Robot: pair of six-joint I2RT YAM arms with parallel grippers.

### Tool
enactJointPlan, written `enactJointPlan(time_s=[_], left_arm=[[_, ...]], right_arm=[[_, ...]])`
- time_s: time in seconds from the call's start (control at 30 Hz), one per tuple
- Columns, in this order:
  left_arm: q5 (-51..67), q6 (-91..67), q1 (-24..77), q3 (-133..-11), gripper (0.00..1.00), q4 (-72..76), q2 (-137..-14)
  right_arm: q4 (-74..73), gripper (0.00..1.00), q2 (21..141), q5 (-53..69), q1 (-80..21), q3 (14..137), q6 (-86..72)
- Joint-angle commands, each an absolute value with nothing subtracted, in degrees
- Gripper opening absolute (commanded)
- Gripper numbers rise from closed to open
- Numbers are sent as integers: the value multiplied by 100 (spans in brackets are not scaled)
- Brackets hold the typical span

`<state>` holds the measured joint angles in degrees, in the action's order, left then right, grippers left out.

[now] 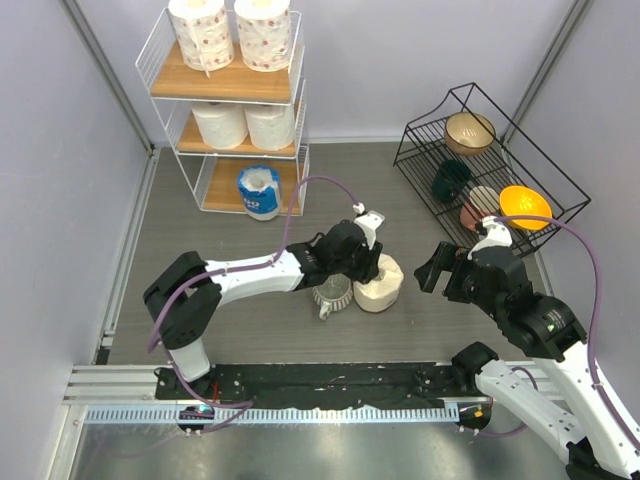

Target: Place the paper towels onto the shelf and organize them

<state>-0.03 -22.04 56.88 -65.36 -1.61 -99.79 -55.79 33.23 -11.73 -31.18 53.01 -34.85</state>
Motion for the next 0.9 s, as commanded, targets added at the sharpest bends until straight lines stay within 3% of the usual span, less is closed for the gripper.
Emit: enactJointPlan(time_s=[0.0, 0.37, 0.6, 0.87], left_arm=[[-404, -2346, 5582, -6829, 39, 210, -9756], [-675, -4174, 3834, -6004, 35, 1775, -9045], [-1826, -3674, 3464, -5318, 37, 880, -7358], [-2372, -3428, 3410, -4720, 38, -393, -5811]], right_arm=[[-5528, 98, 3305, -1213, -3146, 5493, -3542], [-5634, 98, 3129, -1195, -3146, 5546, -3595], [-5546, 98, 3182, -1152, -3146, 5449, -3551], [-5370, 98, 3234, -1028, -3146, 5326, -3560]])
